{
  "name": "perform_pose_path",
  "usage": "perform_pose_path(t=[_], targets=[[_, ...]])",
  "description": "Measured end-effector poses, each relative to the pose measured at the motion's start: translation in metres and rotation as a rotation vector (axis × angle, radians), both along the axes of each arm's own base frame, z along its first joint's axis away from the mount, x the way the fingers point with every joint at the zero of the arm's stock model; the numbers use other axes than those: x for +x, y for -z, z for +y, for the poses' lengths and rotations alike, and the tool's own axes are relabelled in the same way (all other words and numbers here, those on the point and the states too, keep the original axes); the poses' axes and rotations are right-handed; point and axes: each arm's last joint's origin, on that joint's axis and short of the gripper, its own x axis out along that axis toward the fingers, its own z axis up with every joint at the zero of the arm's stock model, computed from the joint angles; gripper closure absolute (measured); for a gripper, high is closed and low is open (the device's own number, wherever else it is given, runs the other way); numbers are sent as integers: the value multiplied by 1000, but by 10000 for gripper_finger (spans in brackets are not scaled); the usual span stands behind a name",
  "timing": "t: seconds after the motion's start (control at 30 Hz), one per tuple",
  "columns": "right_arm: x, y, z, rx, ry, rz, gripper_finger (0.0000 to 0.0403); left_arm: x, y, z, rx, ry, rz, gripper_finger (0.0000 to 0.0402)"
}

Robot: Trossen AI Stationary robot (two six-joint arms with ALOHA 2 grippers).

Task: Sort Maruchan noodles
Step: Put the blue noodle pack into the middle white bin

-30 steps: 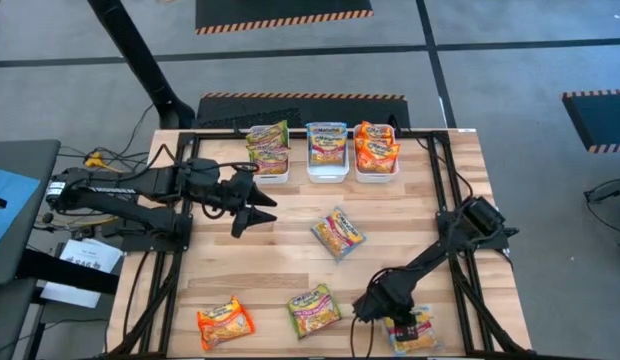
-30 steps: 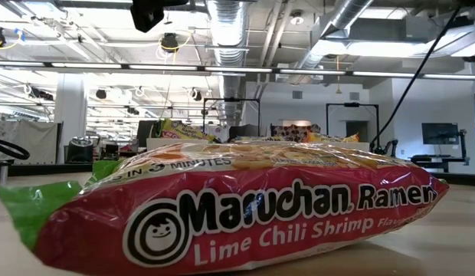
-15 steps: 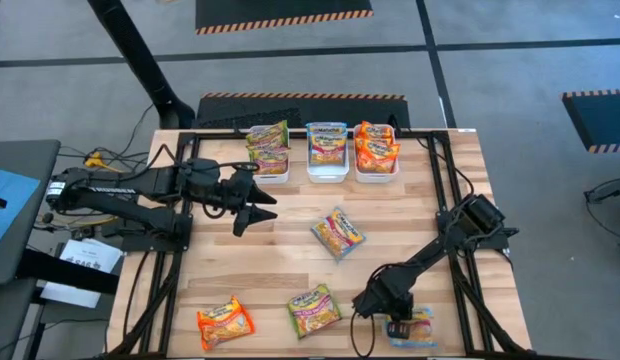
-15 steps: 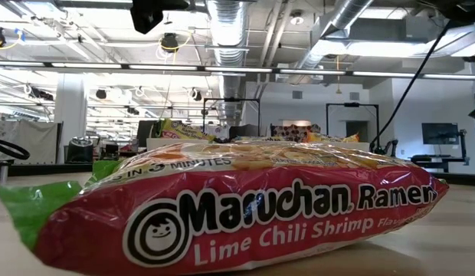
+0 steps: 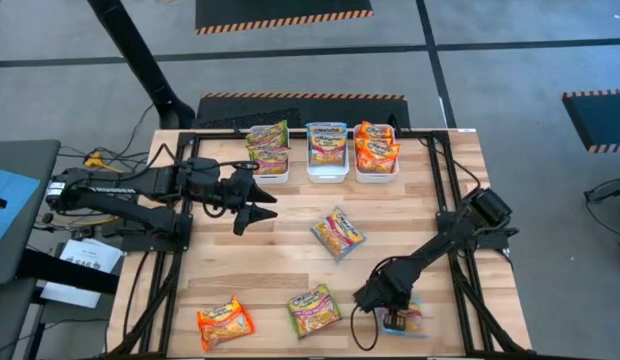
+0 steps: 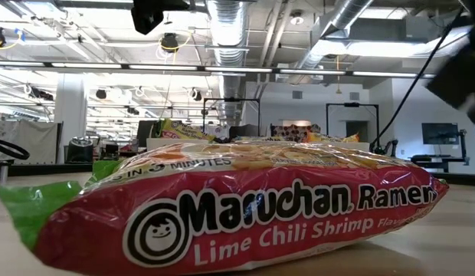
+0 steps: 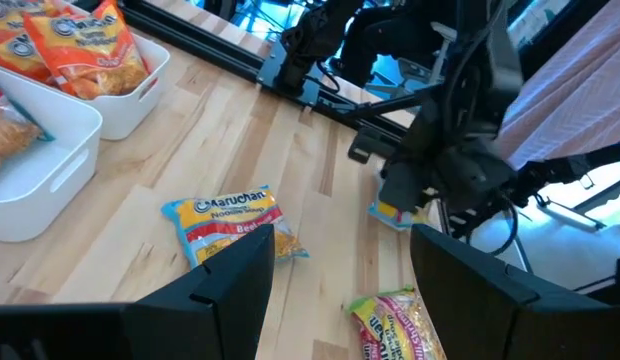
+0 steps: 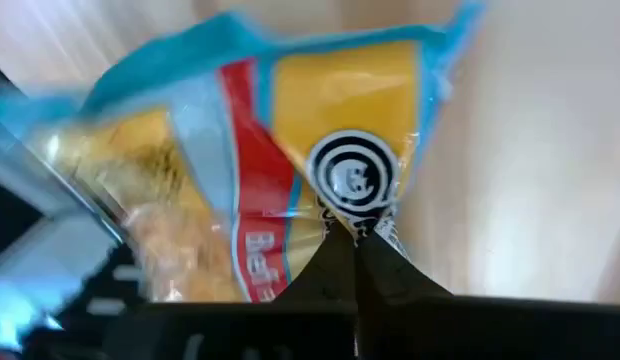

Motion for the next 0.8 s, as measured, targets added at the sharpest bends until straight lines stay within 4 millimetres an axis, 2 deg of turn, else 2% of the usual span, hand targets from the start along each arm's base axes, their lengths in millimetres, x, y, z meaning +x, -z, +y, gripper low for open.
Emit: perform_pose_path(t=[0.17, 0.37, 0.6, 0.8], targets=[[-4, -31, -9, -46, 126, -100, 401, 0, 0, 4, 0, -16, 0, 182], [-10, -59, -19, -77, 239, -196, 402, 0, 0, 8, 22, -32, -1, 182], [-14, -83, -35, -122, 353, -314, 402, 0, 0, 15, 51, -51, 0, 182], [-10, -99, -60, -171, 453, -418, 402, -1, 0, 22, 61, -84, 1, 182]])
